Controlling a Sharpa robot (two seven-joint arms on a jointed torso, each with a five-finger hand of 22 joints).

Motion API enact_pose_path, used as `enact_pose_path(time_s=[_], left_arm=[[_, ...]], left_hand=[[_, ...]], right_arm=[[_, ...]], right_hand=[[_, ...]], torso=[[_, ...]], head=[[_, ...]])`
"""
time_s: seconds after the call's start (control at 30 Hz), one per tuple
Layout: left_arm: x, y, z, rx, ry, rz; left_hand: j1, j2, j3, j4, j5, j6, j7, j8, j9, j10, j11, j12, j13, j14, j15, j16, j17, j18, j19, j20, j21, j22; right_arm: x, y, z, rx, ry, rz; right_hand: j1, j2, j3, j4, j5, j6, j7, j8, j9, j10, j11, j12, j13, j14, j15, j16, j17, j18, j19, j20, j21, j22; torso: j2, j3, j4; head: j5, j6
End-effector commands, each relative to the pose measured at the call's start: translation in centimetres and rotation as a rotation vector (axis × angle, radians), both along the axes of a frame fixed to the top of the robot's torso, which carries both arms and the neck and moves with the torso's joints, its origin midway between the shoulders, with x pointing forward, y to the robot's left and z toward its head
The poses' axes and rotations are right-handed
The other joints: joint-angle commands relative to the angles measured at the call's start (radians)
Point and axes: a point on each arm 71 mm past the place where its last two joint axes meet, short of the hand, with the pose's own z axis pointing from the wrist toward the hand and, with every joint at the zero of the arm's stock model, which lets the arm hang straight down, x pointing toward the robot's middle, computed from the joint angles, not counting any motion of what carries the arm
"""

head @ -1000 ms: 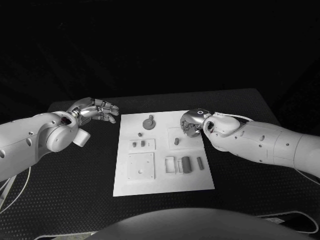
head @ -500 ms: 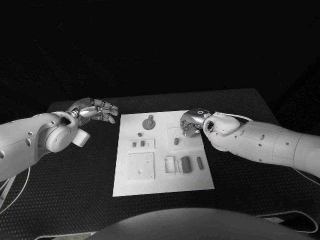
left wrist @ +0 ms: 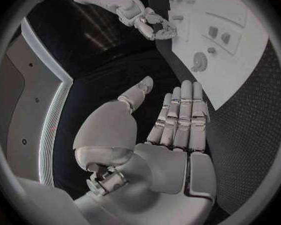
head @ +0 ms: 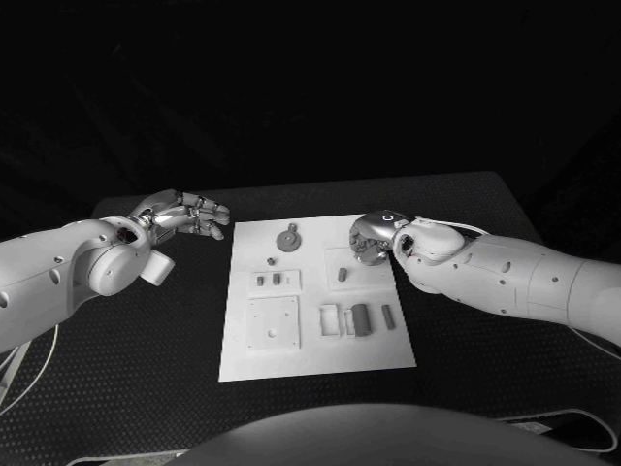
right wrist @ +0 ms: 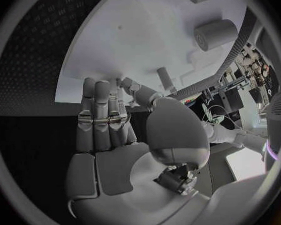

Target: Assemble the parts on the task board

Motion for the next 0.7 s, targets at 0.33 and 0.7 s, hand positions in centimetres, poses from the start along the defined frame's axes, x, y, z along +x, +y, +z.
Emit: enact_pose_path(time_s=[0.33,0.7], left_arm=[[-0.01,-0.26,0.11,-0.005,-0.001,-0.019],[-0.04,-0.26,0.1,-0.004,-0.001,-0.02]], left_hand=[[0.0,0.008,-0.006,0.001,-0.005,-0.007,0.027,0.006,0.0,-0.008,-0.002,0.001,-0.002,0.009,0.0,-0.005,0.002,0.011,0.009,-0.002,-0.002,-0.003],[0.001,0.008,-0.007,0.001,-0.005,-0.007,0.027,0.006,0.0,-0.008,-0.002,0.002,-0.002,0.009,0.0,-0.006,0.003,0.011,0.009,-0.002,-0.002,-0.004]], right_arm=[[-0.04,0.27,-0.74,-0.057,0.021,0.023],[-0.08,-0.19,-0.39,-0.033,-0.006,-0.016]], right_hand=[[0.01,0.014,0.0,-0.008,-0.001,0.013,-0.004,0.008,0.009,0.017,-0.005,0.005,0.01,0.006,-0.006,0.037,0.02,0.006,0.015,-0.006,0.029,0.027],[0.008,0.012,-0.002,-0.008,-0.001,0.02,-0.007,0.012,0.014,0.026,-0.008,0.007,0.015,0.008,-0.009,0.052,0.026,0.006,0.015,-0.008,0.045,0.027]], torso=[[0.0,0.0,0.0002],[0.0,-0.0003,0.0001]], head=[[0.002,0.0],[0.001,0.0]])
